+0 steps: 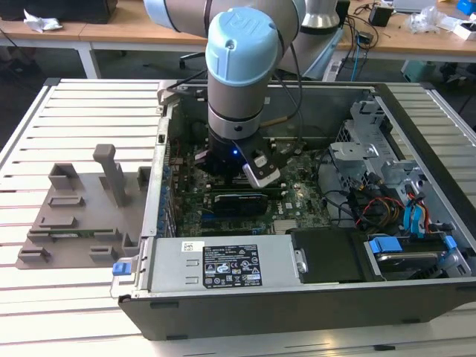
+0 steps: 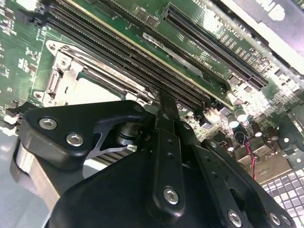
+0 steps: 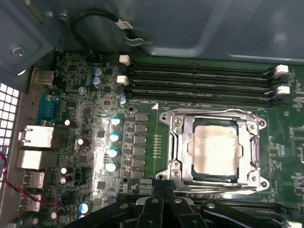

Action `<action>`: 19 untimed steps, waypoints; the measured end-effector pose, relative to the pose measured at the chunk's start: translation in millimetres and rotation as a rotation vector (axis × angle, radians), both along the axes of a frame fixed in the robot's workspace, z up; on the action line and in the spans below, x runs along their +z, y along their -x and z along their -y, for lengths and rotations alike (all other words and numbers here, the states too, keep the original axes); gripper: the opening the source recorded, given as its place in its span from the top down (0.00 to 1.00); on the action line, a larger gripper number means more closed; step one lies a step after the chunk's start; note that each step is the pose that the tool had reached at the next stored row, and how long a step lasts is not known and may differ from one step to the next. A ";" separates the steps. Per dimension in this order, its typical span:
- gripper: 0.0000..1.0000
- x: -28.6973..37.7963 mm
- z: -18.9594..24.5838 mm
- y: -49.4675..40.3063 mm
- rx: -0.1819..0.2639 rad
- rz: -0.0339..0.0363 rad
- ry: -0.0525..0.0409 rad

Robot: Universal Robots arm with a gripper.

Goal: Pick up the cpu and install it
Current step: 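Install the second cpu locking lever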

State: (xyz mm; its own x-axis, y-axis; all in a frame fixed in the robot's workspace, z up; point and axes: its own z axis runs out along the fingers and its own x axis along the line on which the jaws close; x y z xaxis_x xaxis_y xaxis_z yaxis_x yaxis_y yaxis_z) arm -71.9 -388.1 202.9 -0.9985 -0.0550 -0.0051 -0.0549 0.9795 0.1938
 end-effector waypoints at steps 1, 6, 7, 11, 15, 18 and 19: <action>0.89 -0.9 -1.0 0.2 0.001 -0.0001 -0.0038; 0.89 -3.7 -3.2 0.1 0.001 0.0002 -0.0095; 0.89 -4.1 -3.2 0.2 0.001 0.0001 -0.0099; 0.89 -4.7 -3.3 0.1 0.001 0.0001 -0.0115; 0.89 -4.3 -3.4 0.1 0.001 0.0001 -0.0116; 0.89 -1.4 -3.4 0.1 0.001 0.0002 -0.0117; 0.89 0.6 -3.4 0.1 0.001 0.0001 -0.0114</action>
